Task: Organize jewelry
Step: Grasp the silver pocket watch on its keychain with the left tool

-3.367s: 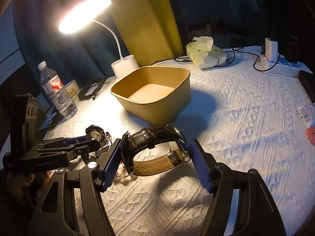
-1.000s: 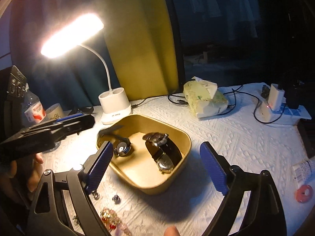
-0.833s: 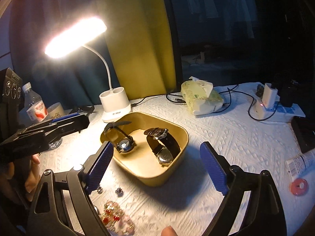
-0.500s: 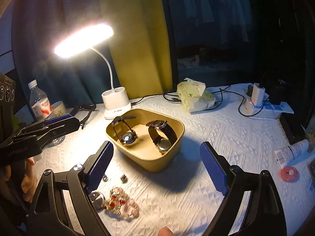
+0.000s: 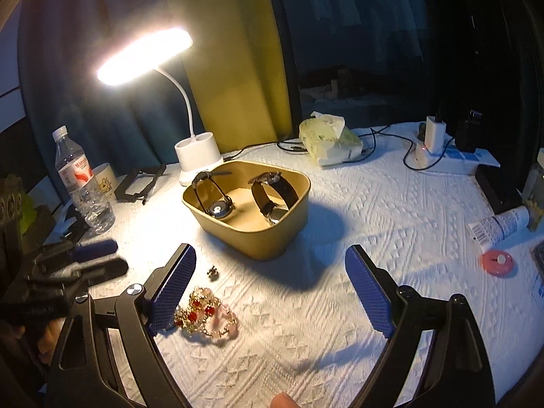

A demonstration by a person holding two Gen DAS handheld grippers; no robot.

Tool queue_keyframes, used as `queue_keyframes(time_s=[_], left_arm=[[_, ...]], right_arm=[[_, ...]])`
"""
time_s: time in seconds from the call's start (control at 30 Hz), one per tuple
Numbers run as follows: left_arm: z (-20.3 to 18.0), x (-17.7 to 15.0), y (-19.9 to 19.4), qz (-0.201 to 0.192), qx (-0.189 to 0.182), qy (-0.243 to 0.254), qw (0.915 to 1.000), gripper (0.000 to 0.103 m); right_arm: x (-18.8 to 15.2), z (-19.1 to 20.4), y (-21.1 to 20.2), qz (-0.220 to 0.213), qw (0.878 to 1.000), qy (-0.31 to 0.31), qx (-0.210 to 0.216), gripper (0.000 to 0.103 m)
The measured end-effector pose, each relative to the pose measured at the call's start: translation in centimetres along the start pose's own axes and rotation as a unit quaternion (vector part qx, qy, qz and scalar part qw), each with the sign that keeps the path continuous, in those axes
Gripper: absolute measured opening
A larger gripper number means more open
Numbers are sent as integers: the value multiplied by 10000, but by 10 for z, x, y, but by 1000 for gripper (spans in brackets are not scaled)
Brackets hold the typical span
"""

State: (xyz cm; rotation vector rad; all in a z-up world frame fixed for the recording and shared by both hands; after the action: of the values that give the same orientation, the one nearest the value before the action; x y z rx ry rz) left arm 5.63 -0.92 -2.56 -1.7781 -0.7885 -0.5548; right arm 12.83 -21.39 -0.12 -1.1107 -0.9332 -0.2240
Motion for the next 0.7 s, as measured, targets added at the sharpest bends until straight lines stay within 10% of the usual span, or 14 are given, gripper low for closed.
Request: queue_keyframes(time_s=[0.7], left_arm=[[-21, -34, 56, 1009, 823, 796, 9883, 57]], right_arm=[[-21, -40, 15, 206, 9984, 513, 121, 89]])
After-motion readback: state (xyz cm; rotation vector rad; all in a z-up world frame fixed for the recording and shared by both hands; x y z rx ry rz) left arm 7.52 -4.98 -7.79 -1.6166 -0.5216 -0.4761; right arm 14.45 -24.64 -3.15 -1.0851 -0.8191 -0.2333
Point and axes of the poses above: each gripper's, at about its wrist camera, not at the fingertips, and y roughly the way its jaws point, z to its left, x to its top, the point moved 1 cm from there along y, roughly the way its jaws point, and after that the axes turned 11 degrees about -y, right-handed, at the moved point
